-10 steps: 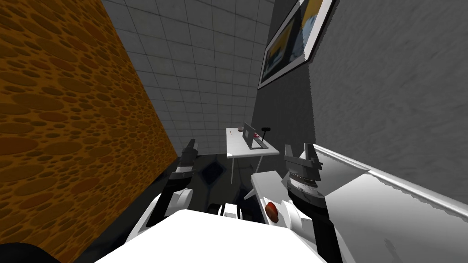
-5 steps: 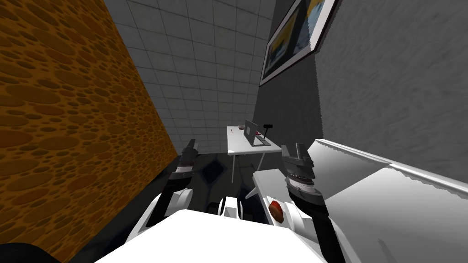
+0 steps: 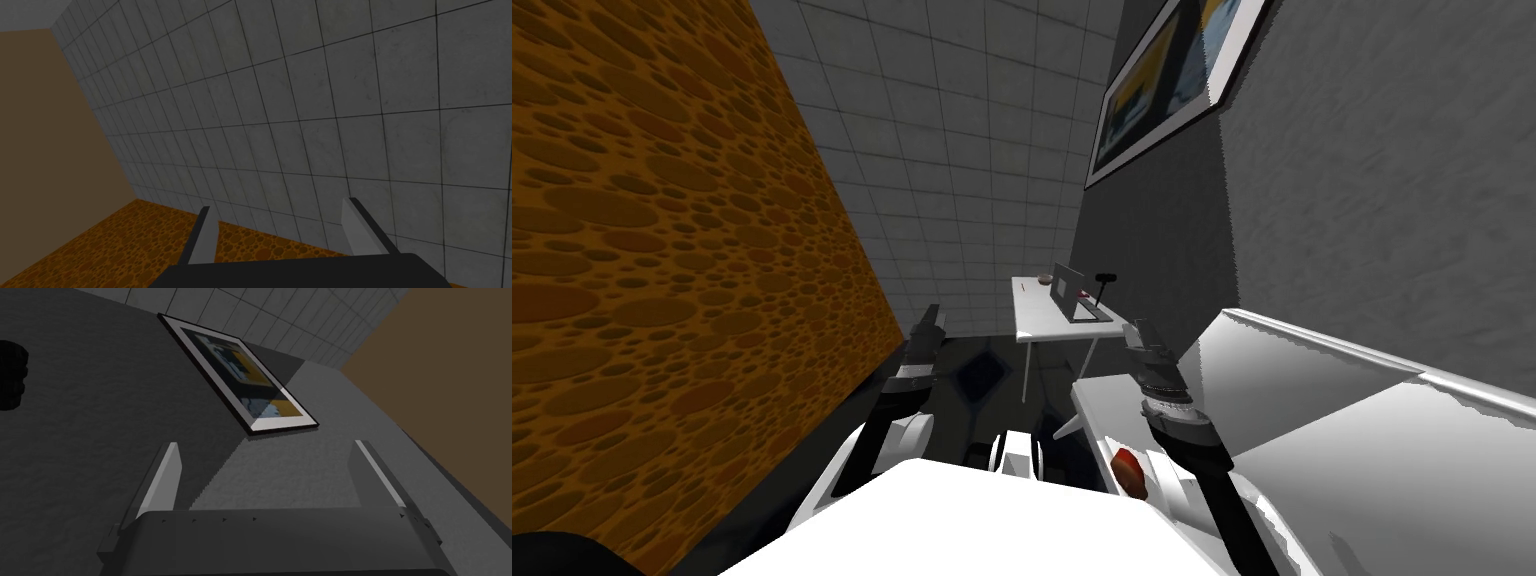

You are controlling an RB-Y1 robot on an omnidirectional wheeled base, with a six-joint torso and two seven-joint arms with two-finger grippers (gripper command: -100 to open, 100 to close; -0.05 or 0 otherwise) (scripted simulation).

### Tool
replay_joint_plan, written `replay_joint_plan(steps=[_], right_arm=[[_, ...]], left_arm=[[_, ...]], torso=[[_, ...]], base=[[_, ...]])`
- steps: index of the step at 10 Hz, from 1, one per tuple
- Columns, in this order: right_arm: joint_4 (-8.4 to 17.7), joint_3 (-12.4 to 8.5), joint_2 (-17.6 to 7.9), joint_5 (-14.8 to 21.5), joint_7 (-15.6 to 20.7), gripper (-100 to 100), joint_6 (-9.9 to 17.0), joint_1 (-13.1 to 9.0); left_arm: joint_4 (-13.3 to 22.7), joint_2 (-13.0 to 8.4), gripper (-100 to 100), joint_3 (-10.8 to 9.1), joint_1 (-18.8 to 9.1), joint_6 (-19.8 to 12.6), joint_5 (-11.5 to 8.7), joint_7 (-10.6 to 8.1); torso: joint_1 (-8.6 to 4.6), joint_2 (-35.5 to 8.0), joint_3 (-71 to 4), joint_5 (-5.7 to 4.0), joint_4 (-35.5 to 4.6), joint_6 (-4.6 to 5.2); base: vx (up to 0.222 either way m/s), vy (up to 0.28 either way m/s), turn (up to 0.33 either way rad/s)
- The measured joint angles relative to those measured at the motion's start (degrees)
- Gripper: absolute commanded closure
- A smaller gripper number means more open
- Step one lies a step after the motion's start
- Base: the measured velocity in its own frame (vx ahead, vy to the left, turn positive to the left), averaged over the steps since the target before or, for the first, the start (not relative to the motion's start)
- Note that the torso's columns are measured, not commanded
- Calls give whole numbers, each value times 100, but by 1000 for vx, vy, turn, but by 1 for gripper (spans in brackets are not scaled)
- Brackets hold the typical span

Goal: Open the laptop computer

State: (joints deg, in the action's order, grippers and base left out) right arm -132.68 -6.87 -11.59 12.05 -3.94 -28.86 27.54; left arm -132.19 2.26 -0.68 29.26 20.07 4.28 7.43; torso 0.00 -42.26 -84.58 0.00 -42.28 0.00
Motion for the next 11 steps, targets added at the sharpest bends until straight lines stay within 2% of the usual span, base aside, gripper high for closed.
replay_joint_plan(steps=[7,11], right_arm=[[608,-400,-745,984,831,-100,264,-34],[1004,-709,-1212,1542,1321,-100,408,-16]], left_arm=[[0,0,0,0,0,0,0,0],[0,0,0,0,0,0,0,0]], torso=[[0,-3,2,0,-1,0],[1,0,0,0,0,0]], base=[[31,72,37],[43,76,54]])
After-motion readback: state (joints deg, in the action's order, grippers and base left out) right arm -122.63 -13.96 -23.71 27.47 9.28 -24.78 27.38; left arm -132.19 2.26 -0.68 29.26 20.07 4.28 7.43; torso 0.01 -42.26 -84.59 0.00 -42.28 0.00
